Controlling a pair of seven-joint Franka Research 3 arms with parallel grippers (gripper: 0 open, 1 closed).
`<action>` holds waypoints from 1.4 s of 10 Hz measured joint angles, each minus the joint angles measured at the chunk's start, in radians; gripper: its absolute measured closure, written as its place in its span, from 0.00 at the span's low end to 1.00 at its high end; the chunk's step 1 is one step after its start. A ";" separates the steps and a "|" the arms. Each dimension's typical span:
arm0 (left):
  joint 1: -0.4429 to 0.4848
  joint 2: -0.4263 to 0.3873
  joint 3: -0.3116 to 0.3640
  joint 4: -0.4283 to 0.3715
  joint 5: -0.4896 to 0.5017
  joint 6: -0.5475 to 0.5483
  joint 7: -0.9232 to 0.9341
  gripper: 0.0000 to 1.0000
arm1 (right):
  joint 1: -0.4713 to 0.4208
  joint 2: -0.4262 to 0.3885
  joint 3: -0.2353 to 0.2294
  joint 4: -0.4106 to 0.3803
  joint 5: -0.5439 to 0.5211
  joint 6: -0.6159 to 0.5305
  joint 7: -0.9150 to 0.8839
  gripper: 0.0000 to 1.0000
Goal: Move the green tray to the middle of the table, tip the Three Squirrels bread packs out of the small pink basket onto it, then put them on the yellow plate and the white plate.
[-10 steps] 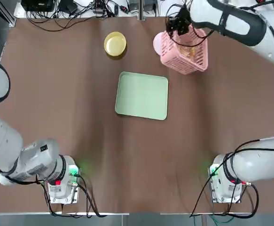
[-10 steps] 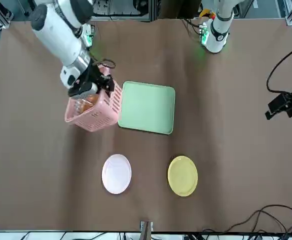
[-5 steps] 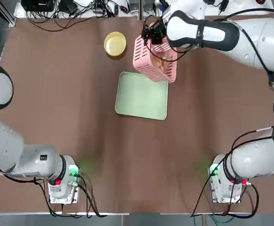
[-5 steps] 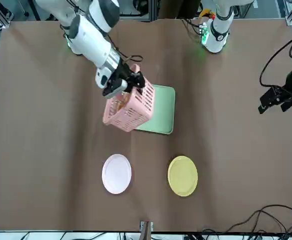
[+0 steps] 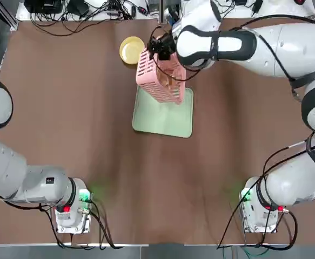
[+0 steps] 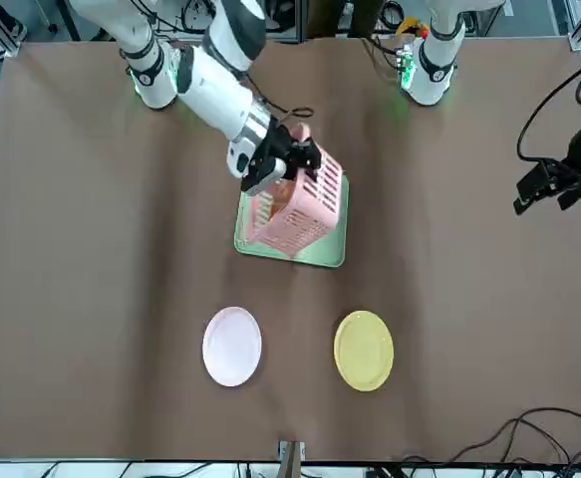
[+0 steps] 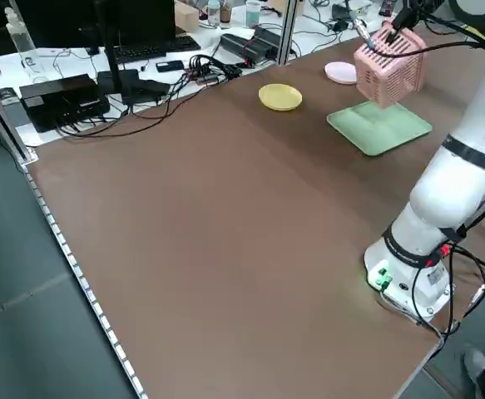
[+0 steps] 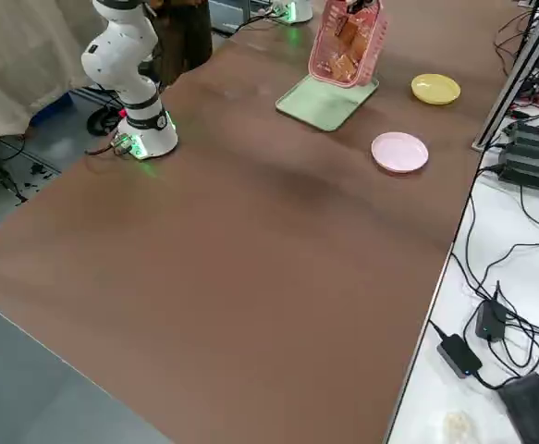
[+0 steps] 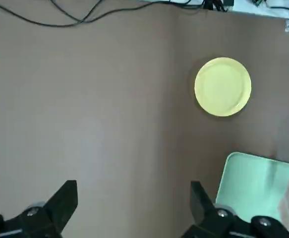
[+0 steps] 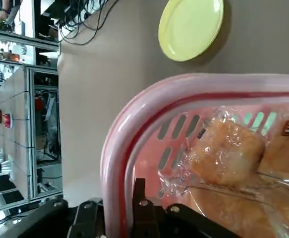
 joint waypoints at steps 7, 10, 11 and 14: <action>-0.005 0.037 -0.042 0.003 0.000 0.000 -0.001 0.00 | -0.002 0.108 0.035 0.047 0.038 0.030 -0.016 0.94; -0.007 0.065 -0.041 0.012 0.000 0.015 0.012 0.00 | -0.005 0.118 -0.050 0.136 0.286 -0.209 -0.176 0.94; -0.012 0.067 -0.042 0.012 0.000 0.026 0.013 0.00 | 0.003 0.118 -0.059 0.140 0.407 -0.222 -0.277 0.94; -0.017 0.070 -0.043 0.012 0.000 0.033 0.013 0.00 | 0.045 0.118 -0.074 0.113 0.683 -0.212 -0.534 0.94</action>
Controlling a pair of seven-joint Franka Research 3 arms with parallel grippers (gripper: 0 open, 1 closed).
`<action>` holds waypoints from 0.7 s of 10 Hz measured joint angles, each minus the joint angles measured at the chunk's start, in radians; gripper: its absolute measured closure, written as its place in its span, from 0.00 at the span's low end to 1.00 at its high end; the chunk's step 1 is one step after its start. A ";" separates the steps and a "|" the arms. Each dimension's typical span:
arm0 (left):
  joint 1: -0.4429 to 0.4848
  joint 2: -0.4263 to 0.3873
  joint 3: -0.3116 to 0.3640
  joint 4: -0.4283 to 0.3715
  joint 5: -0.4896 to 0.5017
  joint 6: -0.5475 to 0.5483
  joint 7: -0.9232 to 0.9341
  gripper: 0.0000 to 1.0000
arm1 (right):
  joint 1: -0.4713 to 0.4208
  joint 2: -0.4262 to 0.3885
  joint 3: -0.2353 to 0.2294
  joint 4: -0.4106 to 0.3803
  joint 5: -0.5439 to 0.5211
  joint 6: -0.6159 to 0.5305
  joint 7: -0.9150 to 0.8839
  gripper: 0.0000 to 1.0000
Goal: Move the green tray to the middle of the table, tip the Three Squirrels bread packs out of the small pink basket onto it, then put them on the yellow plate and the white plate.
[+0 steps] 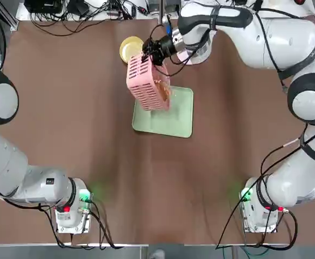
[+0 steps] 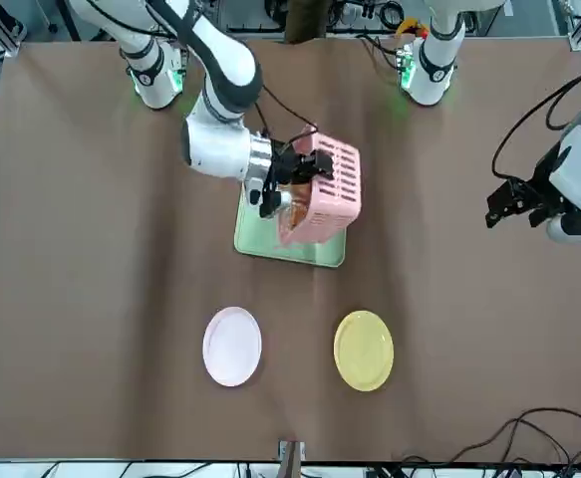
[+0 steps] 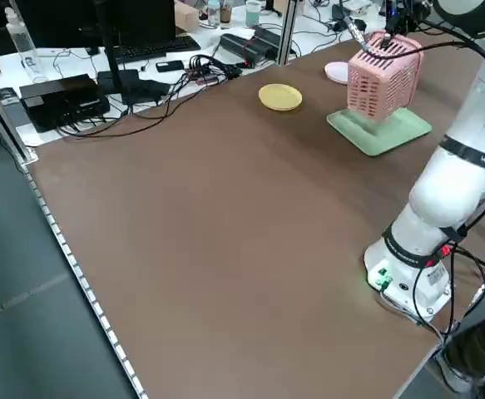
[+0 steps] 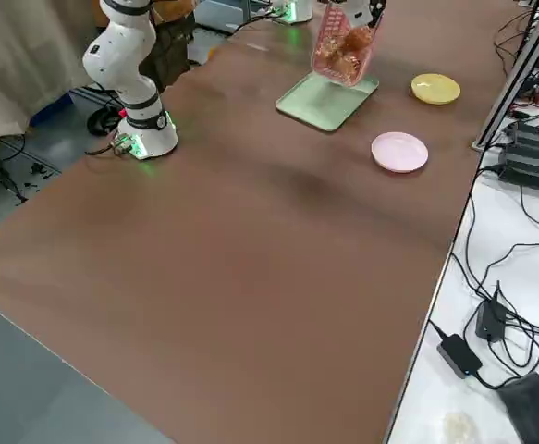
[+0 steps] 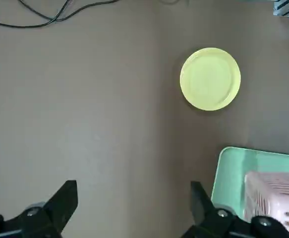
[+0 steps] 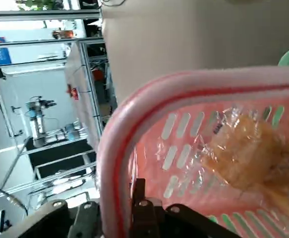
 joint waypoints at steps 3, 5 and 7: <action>-0.016 0.002 -0.003 0.000 0.000 0.000 0.000 0.00 | 0.001 0.000 -0.003 -0.024 0.118 0.027 -0.122 0.94; -0.021 0.002 -0.002 0.002 0.000 0.000 0.000 0.00 | 0.002 0.000 -0.005 -0.045 0.296 0.019 -0.323 0.94; -0.024 0.014 -0.002 0.002 0.010 0.000 0.001 0.00 | 0.002 0.001 -0.011 -0.106 0.522 -0.039 -0.584 0.94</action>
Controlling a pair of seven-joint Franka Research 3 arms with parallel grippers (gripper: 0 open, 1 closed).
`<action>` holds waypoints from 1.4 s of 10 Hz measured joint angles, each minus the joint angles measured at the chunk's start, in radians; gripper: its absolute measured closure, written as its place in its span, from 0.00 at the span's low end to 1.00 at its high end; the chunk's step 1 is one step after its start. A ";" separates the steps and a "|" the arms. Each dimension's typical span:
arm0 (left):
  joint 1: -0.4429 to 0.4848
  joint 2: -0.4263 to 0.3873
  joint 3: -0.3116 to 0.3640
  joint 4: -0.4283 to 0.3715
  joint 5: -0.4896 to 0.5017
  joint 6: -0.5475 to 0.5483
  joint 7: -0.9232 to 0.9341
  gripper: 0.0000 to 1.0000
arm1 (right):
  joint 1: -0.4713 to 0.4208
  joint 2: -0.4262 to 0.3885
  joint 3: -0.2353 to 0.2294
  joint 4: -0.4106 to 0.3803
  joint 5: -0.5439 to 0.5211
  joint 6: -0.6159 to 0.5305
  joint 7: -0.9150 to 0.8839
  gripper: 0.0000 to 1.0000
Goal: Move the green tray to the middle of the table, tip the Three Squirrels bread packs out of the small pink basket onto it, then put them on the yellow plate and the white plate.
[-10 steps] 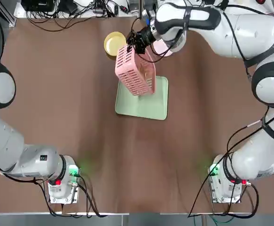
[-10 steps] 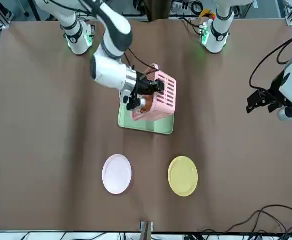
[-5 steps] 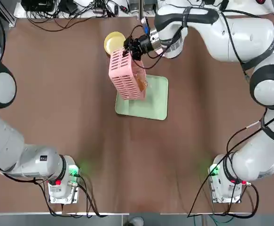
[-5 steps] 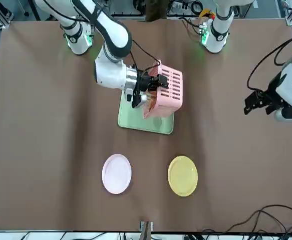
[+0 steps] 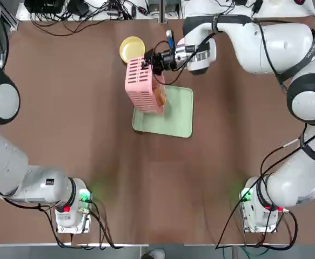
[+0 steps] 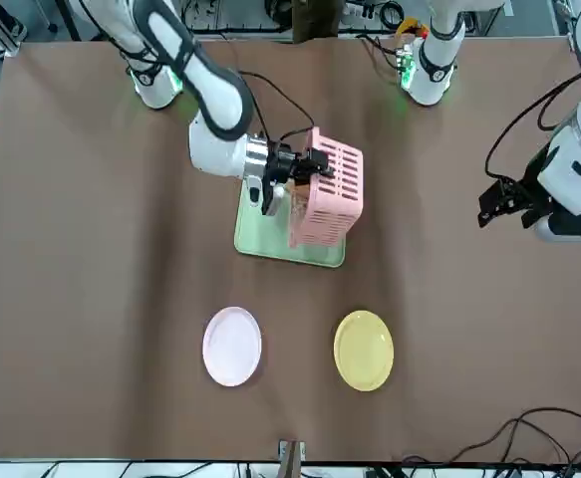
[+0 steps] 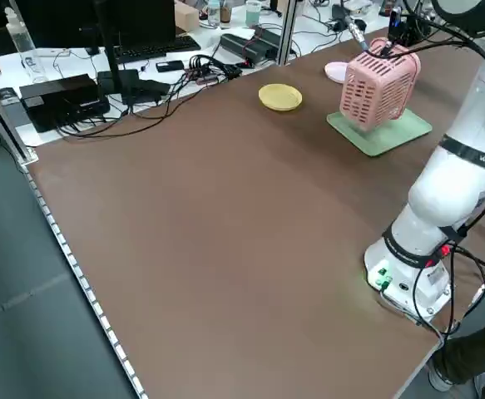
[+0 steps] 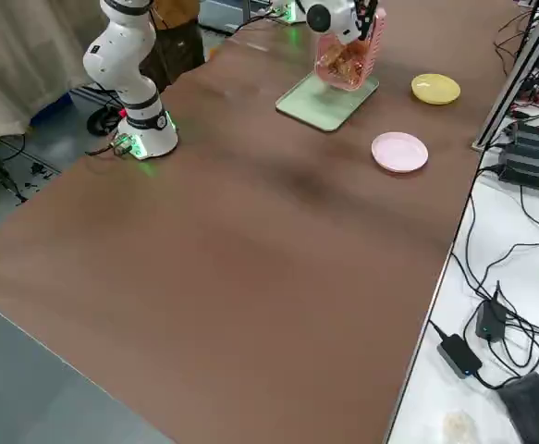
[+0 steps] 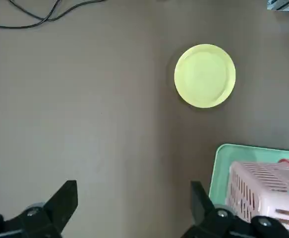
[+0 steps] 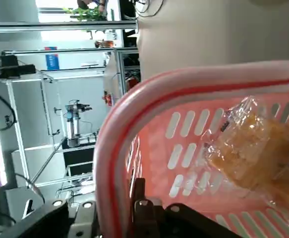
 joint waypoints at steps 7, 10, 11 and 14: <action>-0.006 0.028 -0.009 0.001 0.024 0.002 0.000 0.00 | 0.000 0.017 -0.034 -0.046 0.252 -0.213 -0.313 0.94; -0.006 0.029 -0.009 0.001 0.024 0.002 0.000 0.00 | 0.000 0.062 -0.044 -0.047 0.291 -0.267 -0.379 0.94; -0.006 0.031 -0.009 0.001 0.025 0.002 0.000 0.00 | 0.000 0.072 -0.052 -0.049 0.297 -0.306 -0.400 0.94; -0.006 0.033 -0.009 0.001 0.025 0.002 0.000 0.00 | 0.000 0.083 -0.080 -0.086 0.325 -0.439 -0.459 0.94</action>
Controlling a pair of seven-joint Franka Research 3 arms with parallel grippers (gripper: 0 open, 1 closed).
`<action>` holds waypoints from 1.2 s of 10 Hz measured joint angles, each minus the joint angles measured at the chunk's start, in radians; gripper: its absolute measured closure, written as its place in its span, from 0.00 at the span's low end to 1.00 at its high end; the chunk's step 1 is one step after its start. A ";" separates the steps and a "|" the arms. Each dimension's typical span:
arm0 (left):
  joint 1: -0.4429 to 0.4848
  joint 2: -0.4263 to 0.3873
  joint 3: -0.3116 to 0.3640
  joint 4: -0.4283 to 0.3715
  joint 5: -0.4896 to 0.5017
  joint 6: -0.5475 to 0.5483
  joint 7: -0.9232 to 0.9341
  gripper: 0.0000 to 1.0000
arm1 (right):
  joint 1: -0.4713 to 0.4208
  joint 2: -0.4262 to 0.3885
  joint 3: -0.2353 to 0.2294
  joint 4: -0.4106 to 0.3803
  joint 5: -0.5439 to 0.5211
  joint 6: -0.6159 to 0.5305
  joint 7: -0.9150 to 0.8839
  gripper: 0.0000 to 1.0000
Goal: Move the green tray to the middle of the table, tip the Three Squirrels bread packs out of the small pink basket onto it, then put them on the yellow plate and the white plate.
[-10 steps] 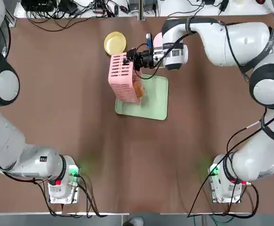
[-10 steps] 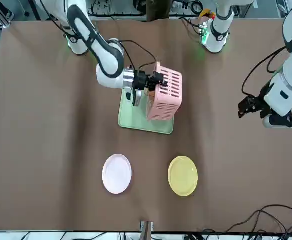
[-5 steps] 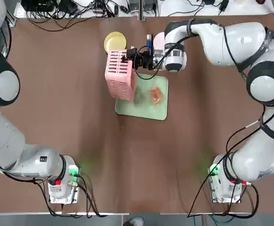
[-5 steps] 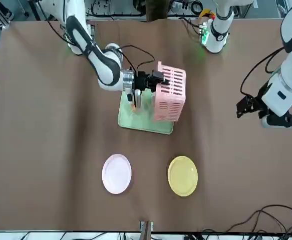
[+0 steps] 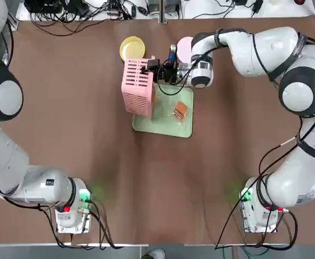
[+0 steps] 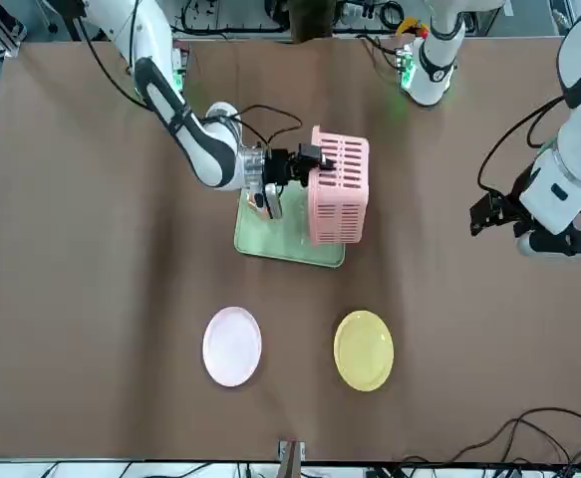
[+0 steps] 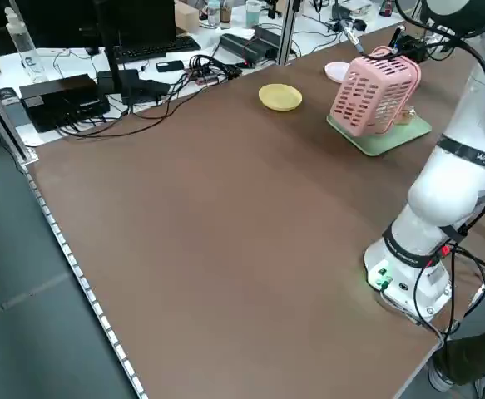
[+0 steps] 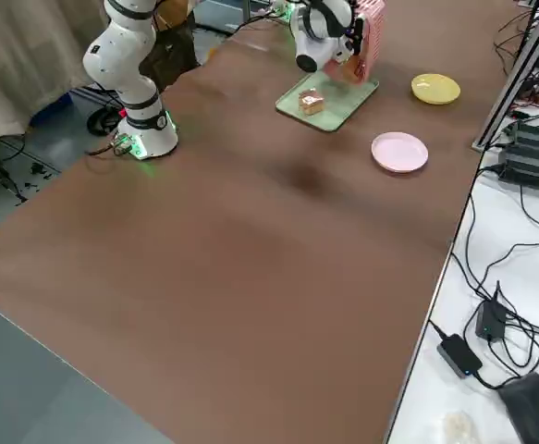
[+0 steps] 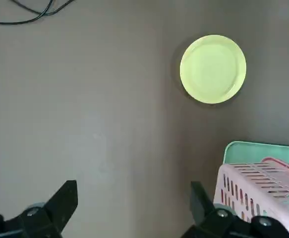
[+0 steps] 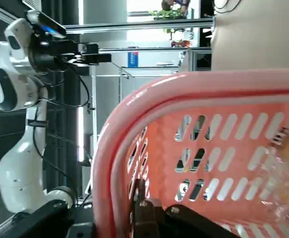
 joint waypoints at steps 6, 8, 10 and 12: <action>-0.004 0.003 0.000 0.000 0.000 -0.001 0.000 0.00 | 0.000 0.026 -0.072 -0.044 0.022 -0.220 -0.054 0.94; -0.005 0.003 0.000 0.000 0.000 -0.001 0.000 0.00 | -0.002 0.027 -0.094 -0.067 0.022 -0.258 -0.059 0.94; -0.006 0.004 0.000 0.000 0.000 -0.001 0.000 0.00 | -0.003 0.027 -0.105 -0.098 0.022 -0.288 -0.075 0.94; -0.007 0.004 0.000 0.000 0.000 -0.001 0.000 0.00 | -0.011 0.026 -0.109 -0.132 0.022 -0.324 -0.083 0.94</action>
